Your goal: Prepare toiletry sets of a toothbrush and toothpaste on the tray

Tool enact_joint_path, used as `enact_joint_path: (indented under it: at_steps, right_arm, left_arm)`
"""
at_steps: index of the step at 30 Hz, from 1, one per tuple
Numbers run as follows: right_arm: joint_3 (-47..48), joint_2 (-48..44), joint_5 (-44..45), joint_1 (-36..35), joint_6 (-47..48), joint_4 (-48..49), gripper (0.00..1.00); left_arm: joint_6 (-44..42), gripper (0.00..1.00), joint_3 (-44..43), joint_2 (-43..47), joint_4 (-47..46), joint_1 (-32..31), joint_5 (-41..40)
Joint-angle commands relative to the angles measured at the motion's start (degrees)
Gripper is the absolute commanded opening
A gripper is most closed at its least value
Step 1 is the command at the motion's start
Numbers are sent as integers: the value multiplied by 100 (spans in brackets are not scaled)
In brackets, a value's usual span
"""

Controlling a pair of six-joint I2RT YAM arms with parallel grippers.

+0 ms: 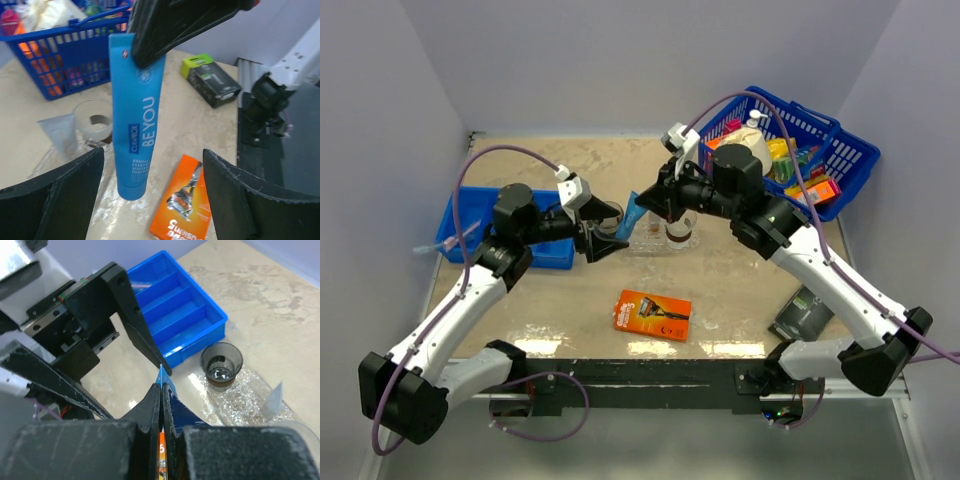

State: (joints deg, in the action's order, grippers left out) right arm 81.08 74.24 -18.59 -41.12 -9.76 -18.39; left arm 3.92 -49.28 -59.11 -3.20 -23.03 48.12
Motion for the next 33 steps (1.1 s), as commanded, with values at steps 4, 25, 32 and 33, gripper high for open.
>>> enact_joint_path:
  at_steps: [4,25,32,33]
  right_arm:
    - [-4,-67,-1234,17,484,-147,0]
    - [-277,-23,-1789,-10,440,380,0]
    - [-277,-49,-1797,-1,457,389,0]
    - [-277,-50,-1806,-10,449,398,0]
  left_arm:
    - [583,84,-135,-241,-822,17,1665]
    - [390,53,-214,-751,-462,-413,1367]
    - [399,26,-214,-768,-471,-413,1429]
    - [399,22,-205,-760,-480,-413,1437]
